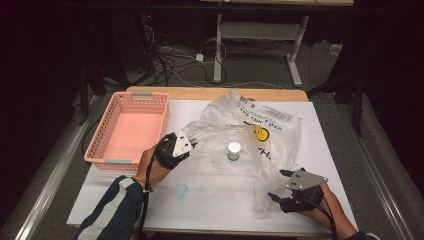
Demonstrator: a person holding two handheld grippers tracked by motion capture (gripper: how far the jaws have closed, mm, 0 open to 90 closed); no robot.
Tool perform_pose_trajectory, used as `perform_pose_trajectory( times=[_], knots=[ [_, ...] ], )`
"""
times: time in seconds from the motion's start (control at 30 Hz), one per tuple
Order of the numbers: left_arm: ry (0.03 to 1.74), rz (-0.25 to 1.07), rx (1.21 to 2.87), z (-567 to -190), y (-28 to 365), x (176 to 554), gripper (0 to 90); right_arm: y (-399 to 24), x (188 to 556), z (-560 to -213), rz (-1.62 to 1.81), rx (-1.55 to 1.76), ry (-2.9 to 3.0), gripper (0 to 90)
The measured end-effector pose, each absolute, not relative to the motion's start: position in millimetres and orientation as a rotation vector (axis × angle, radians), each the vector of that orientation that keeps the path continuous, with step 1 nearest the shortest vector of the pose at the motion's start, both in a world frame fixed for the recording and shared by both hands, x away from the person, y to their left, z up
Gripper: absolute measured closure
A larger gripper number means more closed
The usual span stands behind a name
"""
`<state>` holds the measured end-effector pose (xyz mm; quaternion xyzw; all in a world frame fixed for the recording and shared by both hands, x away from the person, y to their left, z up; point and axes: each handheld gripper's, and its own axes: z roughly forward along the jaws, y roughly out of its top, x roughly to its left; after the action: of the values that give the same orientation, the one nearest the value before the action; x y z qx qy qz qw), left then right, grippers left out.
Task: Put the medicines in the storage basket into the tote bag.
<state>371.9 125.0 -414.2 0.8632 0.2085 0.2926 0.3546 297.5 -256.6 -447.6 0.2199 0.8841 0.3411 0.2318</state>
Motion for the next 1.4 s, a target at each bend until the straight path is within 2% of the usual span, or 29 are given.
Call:
perform_pose_trajectory(
  times=[0.03, 0.07, 0.1, 0.2, 0.37, 0.67, 0.7, 0.77, 0.83, 0.93, 1.4],
  knots=[
    [0.539, 0.753, 2.231, -414, 125, 372, 86.1, -256, 299, -450, 0.923, 0.605, 2.43, 27.9],
    [0.54, 0.757, 2.232, -414, 125, 372, 86.0, -256, 301, -452, 0.889, 0.577, 2.423, 36.4],
    [0.541, 0.758, 2.233, -414, 125, 372, 83.2, -255, 301, -454, 0.852, 0.567, 2.405, 49.8],
    [0.555, 0.774, 2.218, -412, 124, 371, 75.8, -254, 303, -458, 0.852, 0.556, 2.404, 70.2],
    [0.594, 0.793, 2.179, -406, 125, 370, 64.8, -254, 301, -453, 0.855, 0.548, 2.384, 87.0],
    [0.685, 0.807, 2.162, -408, 122, 377, 52.1, -260, 299, -444, 0.929, 0.58, 2.316, 89.6],
    [0.686, 0.811, 2.171, -408, 121, 378, 53.7, -261, 300, -442, 0.944, 0.579, 2.304, 89.6],
    [0.683, 0.814, 2.171, -408, 119, 380, 67.6, -263, 299, -440, 0.973, 0.599, 2.276, 89.6],
    [0.679, 0.808, 2.176, -408, 117, 382, 77.8, -264, 300, -437, 1.005, 0.611, 2.26, 89.7],
    [0.657, 0.8, 2.179, -407, 118, 382, 85.5, -265, 302, -431, 1.05, 0.617, 2.23, 89.8],
    [0.664, 0.841, 2.097, -392, 134, 385, 86.9, -275, 315, -388, 1.132, 0.6, 2.048, 90.0]
  ],
)
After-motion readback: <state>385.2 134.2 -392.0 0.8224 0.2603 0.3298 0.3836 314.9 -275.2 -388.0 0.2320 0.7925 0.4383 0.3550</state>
